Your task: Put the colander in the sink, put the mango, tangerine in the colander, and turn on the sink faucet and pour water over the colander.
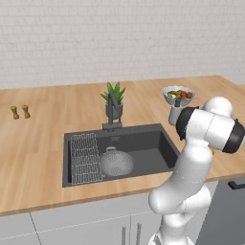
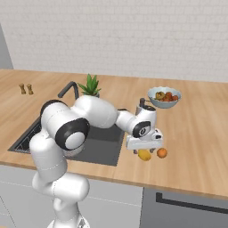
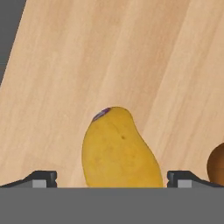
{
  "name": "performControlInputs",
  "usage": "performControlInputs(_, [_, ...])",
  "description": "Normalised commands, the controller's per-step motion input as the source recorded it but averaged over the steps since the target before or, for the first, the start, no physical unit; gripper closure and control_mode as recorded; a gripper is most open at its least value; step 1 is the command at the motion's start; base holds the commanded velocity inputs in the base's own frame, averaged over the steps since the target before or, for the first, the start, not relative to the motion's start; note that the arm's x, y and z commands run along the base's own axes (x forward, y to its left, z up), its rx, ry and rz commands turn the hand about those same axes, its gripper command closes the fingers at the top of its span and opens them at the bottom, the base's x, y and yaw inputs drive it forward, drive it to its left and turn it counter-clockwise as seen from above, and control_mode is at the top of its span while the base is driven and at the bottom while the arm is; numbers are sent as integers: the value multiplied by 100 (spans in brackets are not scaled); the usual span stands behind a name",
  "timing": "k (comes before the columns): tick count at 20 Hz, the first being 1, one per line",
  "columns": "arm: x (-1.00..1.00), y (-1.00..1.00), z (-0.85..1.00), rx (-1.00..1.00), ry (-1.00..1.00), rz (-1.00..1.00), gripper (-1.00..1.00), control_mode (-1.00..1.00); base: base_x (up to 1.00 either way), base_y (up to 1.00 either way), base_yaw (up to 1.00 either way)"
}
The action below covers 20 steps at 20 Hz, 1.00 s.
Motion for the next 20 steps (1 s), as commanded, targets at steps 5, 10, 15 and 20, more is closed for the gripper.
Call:
performControlInputs(5, [0,0,-19,0,1,0,-100,-100,0,0,0])
performControlInputs(10, [0,0,-20,0,0,0,-100,-100,0,0,0])
performControlInputs(15, [0,0,-18,0,0,0,-100,-100,0,0,0])
performControlInputs(20, [0,0,-5,0,0,0,100,-100,0,0,0])
